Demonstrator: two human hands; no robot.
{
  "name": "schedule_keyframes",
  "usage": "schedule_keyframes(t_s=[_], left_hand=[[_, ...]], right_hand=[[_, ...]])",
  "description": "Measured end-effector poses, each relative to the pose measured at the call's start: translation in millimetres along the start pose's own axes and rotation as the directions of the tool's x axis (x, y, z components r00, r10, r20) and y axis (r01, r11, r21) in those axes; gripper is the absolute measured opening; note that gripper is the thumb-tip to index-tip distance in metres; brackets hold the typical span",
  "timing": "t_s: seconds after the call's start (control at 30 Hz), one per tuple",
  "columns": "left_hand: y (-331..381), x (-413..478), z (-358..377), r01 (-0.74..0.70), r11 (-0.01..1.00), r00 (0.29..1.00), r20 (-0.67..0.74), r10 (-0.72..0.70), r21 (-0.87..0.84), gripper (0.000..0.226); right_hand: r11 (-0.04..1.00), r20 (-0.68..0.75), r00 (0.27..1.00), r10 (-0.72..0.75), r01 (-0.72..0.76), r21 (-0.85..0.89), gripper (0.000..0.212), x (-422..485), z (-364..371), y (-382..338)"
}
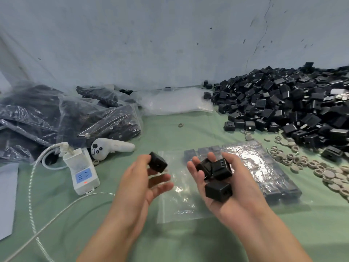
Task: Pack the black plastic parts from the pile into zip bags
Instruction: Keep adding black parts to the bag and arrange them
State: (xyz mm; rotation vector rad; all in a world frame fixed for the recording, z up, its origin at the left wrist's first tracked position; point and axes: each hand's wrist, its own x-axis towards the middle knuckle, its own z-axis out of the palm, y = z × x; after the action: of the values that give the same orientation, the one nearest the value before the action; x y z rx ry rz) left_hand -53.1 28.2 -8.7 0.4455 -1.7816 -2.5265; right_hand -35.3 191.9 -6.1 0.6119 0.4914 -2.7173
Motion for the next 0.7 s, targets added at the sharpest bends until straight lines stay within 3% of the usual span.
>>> schedule_keyframes(t_s=[0.13,0.17,0.2,0.23,0.27,0.3,0.33,0.37,0.43,0.5,0.6,0.7], left_hand=[[4.6,24.4,-27.4,0.148,0.96,0.986,-0.037,-0.161,-0.237,0.016],[1.9,30.2,-33.1,0.135,0.977,0.987,-0.059,-0.146,-0.168,0.017],[-3.0,35.4,-38.8,0.078,0.996,0.993,-0.09,-0.074,0.04,0.018],[-8.9,39.1,-43.1,-0.018,0.935,0.993,-0.099,0.057,0.355,0.02],[-14.1,40.7,-45.7,-0.127,0.756,0.977,-0.049,0.205,0.642,0.026],[-18.0,40.7,-46.4,-0.236,0.551,0.946,0.059,0.319,0.8,0.034],[-19.7,40.1,-45.9,-0.318,0.428,0.92,0.166,0.356,0.846,0.042],[-22.0,39.6,-45.6,-0.38,0.392,0.909,0.259,0.328,0.838,0.05],[-28.0,39.7,-44.6,-0.454,0.425,0.891,0.412,0.192,0.783,0.065],[-33.9,40.5,-44.4,-0.476,0.438,0.871,0.478,0.112,0.763,0.075],[-37.3,44.1,-42.0,-0.444,0.431,0.896,0.406,0.181,0.786,0.092],[-39.4,46.8,-40.3,-0.411,0.354,0.909,0.35,0.224,0.84,0.1]], right_hand=[[0.998,-0.011,0.998,-0.054,0.054,0.012,0.023,0.6,-0.9,-14.6],[0.997,-0.013,0.997,-0.072,0.072,0.01,0.023,0.3,-1.6,-18.7],[0.996,-0.016,0.996,-0.09,0.09,0.007,0.024,-0.1,-2.6,-22.4],[0.994,-0.018,0.994,-0.108,0.108,0.006,0.024,-0.6,-3.7,-26.1],[0.992,-0.021,0.992,-0.125,0.125,0.01,0.023,-1.3,-5.0,-29.5],[0.99,-0.024,0.99,-0.139,0.14,0.015,0.023,-1.8,-6.2,-32.7],[0.988,-0.029,0.988,-0.151,0.152,0.018,0.022,-2.3,-7.3,-35.5],[0.987,-0.032,0.986,-0.161,0.162,0.019,0.022,-2.8,-8.4,-37.8],[0.983,-0.039,0.983,-0.18,0.182,0.024,0.021,-3.2,-10.2,-41.1],[0.981,-0.042,0.981,-0.189,0.19,0.025,0.021,-3.2,-11.8,-42.5],[0.982,-0.036,0.982,-0.186,0.186,0.025,0.024,-2.3,-13.8,-42.8],[0.983,-0.033,0.983,-0.183,0.184,0.022,0.024,-1.4,-13.9,-41.8]])
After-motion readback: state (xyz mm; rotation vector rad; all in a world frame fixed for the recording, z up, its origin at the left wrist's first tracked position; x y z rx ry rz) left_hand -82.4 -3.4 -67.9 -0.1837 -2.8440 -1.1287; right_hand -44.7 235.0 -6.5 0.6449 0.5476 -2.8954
